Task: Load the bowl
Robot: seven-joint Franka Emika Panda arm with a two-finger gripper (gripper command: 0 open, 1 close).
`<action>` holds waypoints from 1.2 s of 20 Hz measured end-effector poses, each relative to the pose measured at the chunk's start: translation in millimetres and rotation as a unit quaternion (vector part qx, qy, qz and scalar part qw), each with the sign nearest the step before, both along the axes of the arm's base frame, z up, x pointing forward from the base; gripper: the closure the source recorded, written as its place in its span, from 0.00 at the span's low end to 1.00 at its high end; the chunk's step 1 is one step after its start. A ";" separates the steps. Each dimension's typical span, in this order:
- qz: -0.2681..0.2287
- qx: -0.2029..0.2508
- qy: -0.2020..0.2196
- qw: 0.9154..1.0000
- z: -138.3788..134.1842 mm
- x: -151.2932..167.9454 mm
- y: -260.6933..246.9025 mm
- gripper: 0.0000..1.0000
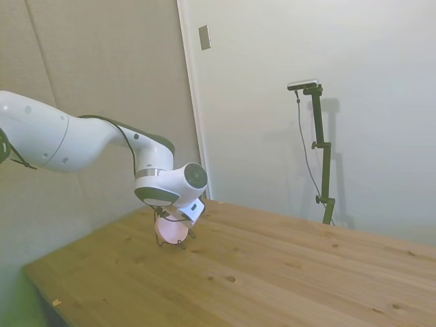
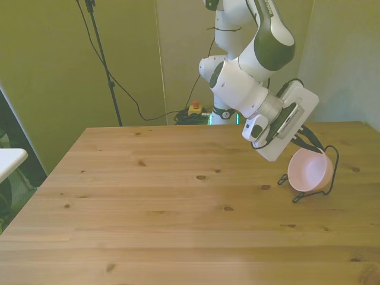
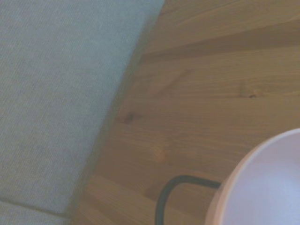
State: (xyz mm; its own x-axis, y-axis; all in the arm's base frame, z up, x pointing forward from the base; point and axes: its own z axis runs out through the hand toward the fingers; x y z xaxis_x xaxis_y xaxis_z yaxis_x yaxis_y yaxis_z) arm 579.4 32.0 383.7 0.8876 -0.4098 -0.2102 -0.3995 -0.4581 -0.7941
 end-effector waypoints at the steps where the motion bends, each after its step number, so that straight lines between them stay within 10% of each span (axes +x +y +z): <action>1: 0.000 0.000 0.000 1.000 0.0 0.2 -0.4 0.00; 11: 0.003 0.003 -0.003 1.000 5.6 -0.6 1.0 0.00; 18: -0.021 0.008 -0.040 0.999 64.4 -10.8 -27.7 0.00; 24: -0.104 -0.099 -0.003 0.990 106.3 -28.9 -50.5 0.00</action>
State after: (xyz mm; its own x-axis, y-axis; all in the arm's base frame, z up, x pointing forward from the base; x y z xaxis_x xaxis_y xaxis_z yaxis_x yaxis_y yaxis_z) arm 550.5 -18.4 490.0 0.7812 -0.6159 -0.1025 -0.4965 -0.5132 -0.7001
